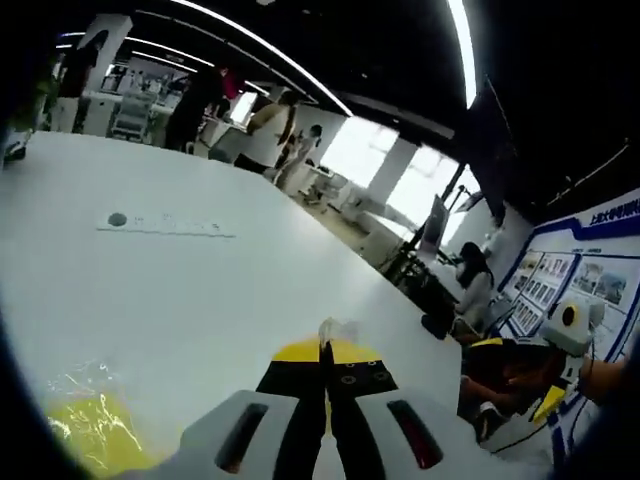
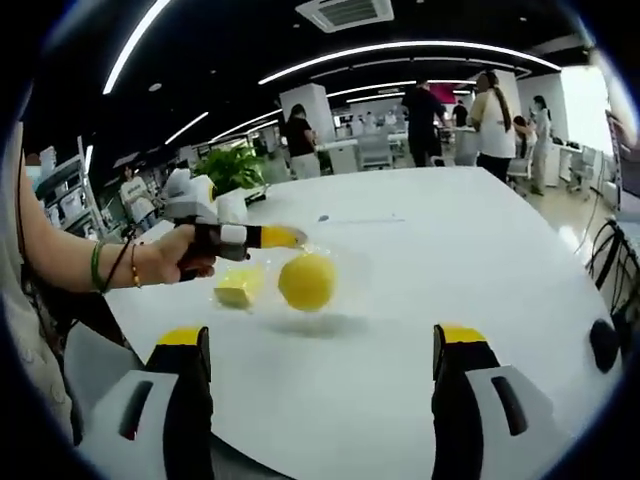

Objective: Compare the silicone blocks by pressing each to a similar depth, holding the contact briefly, and releasing to observe deformation and rebound differences across the visible hardness samples.

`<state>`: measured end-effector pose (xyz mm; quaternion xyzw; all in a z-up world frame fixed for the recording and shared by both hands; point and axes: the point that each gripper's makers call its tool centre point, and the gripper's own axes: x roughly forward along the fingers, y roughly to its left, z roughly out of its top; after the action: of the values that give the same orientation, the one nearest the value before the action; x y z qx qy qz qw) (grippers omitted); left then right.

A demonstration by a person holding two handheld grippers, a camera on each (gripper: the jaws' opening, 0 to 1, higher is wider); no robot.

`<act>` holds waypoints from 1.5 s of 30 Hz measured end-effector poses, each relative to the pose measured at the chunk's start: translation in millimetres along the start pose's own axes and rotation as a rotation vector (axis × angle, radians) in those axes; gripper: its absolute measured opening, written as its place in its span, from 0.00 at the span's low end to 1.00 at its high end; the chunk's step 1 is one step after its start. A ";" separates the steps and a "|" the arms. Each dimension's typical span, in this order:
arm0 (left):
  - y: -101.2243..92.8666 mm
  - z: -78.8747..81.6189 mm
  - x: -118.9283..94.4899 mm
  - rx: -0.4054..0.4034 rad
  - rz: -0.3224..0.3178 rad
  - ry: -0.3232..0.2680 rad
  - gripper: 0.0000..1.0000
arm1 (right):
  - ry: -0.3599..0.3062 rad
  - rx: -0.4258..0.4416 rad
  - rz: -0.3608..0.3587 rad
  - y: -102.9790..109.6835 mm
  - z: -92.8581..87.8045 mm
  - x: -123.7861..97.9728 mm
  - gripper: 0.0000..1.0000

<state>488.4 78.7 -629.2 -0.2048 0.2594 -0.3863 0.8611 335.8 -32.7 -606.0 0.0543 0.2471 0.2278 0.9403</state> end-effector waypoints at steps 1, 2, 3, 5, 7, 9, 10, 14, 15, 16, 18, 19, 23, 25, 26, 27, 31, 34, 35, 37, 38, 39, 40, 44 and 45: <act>7.1 -1.1 2.7 -0.016 0.017 -0.007 0.00 | 0.008 -0.005 -0.003 -0.6 -1.5 0.2 0.86; 12.6 -2.3 5.2 -0.027 0.031 -0.012 0.00 | 0.010 -0.008 -0.006 -1.5 -1.9 0.3 0.86; 20.0 -5.1 8.7 -0.030 0.049 -0.013 0.00 | 0.015 -0.007 -0.010 -3.0 -3.1 0.6 0.85; 35.5 -11.5 14.2 -0.071 0.096 -0.020 0.00 | 0.019 -0.001 -0.014 -4.7 -4.2 0.7 0.85; 48.5 -18.6 19.0 -0.092 0.121 -0.016 0.00 | 0.022 0.011 -0.016 -7.3 -5.8 1.1 0.84; 56.0 -23.2 22.4 -0.087 0.136 -0.008 0.00 | 0.030 0.022 -0.020 -9.4 -8.1 1.7 0.84; 58.6 -22.9 23.4 -0.093 0.140 -0.015 0.00 | 0.033 0.021 -0.024 -9.4 -8.5 1.4 0.84; 68.6 -24.9 29.8 -0.031 0.152 0.000 0.00 | 0.042 0.024 -0.025 -10.0 -11.7 3.1 0.84; 71.3 -25.7 31.4 -0.040 0.157 0.004 0.00 | 0.046 0.027 -0.026 -10.1 -12.9 3.6 0.84; 74.4 -26.8 32.8 -0.044 0.162 0.010 0.00 | 0.052 0.027 -0.028 -10.4 -14.4 3.7 0.84; 82.1 -30.5 34.8 -0.028 0.184 0.030 0.00 | 0.063 0.019 -0.031 -10.7 -17.7 3.7 0.84; 88.0 -34.0 34.9 -0.002 0.207 0.050 0.00 | 0.064 0.022 -0.032 -10.9 -18.2 3.6 0.84; 101.0 -43.8 34.3 0.021 0.265 0.092 0.00 | 0.064 0.017 -0.046 -15.2 -19.9 3.6 0.81; 100.1 -43.4 34.8 0.027 0.271 0.100 0.00 | 0.049 0.023 -0.053 -17.1 -17.7 4.3 0.80; 99.5 -43.1 34.9 0.039 0.276 0.104 0.00 | 0.048 0.028 -0.052 -17.0 -17.3 4.7 0.80; 98.9 -42.6 35.2 0.069 0.278 0.112 0.00 | 0.051 0.028 -0.048 -16.2 -17.4 5.3 0.81; 99.6 -42.2 34.9 0.086 0.281 0.118 0.00 | 0.053 0.005 -0.040 -12.5 -14.9 6.1 0.81; 99.7 -41.1 33.5 0.110 0.283 0.125 0.02 | 0.055 -0.002 -0.034 -11.1 -14.9 5.8 0.81; 99.9 -40.6 32.9 0.123 0.285 0.128 0.03 | 0.058 -0.002 -0.033 -10.3 -15.2 5.3 0.81; 99.6 -39.2 31.6 0.161 0.291 0.136 0.04 | 0.060 -0.008 -0.032 -9.1 -15.4 3.9 0.81; 100.1 -38.7 30.5 0.179 0.296 0.144 0.05 | 0.062 -0.013 -0.034 -8.6 -15.9 2.8 0.81; 100.4 -38.5 30.0 0.185 0.299 0.147 0.06 | 0.064 -0.014 -0.034 -8.3 -16.5 1.9 0.81; 101.0 -38.5 28.6 0.200 0.306 0.158 0.07 | 0.065 -0.016 -0.034 -7.9 -17.0 1.1 0.81; 102.7 -37.3 25.1 0.270 0.321 0.184 0.12 | 0.067 -0.020 -0.036 -6.9 -18.5 -0.8 0.81; 102.3 -36.5 24.4 0.284 0.320 0.188 0.13 | 0.068 -0.021 -0.037 -6.5 -18.6 -1.2 0.81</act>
<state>537.3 117.5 -721.4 -0.0010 0.3108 -0.2950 0.9035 328.3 -39.3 -623.0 0.0323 0.2774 0.2148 0.9359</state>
